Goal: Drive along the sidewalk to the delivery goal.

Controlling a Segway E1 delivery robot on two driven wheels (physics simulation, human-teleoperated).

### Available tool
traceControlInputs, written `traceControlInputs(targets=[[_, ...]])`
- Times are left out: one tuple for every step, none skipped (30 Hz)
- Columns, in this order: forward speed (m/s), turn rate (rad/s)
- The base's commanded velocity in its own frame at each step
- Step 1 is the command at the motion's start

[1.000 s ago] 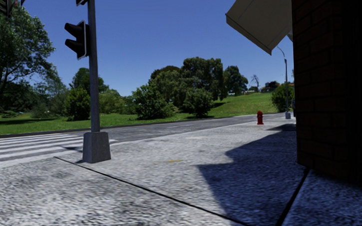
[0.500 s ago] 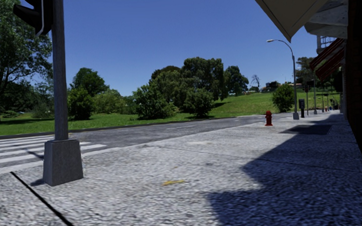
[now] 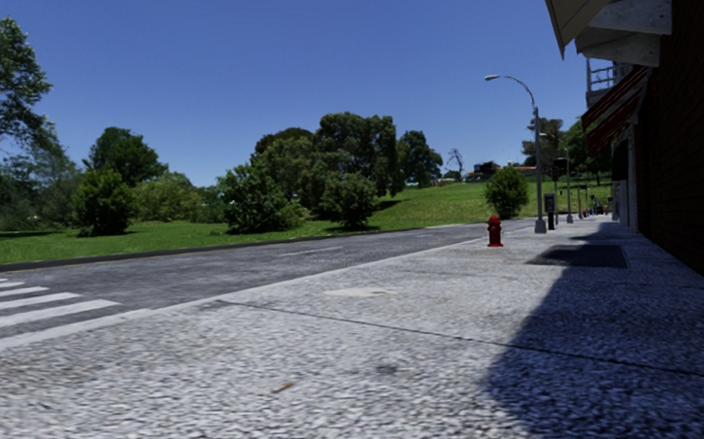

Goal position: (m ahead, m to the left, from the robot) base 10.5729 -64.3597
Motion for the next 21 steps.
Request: traceControlInputs(targets=[[2.00, -0.50], [2.00, -0.50], [2.00, -0.50], [2.00, -0.51], [2.00, -0.51], [2.00, -0.51], [2.00, -0.51], [2.00, -0.52], [2.00, -0.52], [2.00, -0.52], [2.00, -0.52], [2.00, -0.52], [2.00, -0.52], [2.00, -0.52], [2.00, -0.52], [2.00, -0.52], [2.00, -0.52], [2.00, -0.52], [2.00, -0.52], [2.00, -0.52], [2.00, -0.52]])
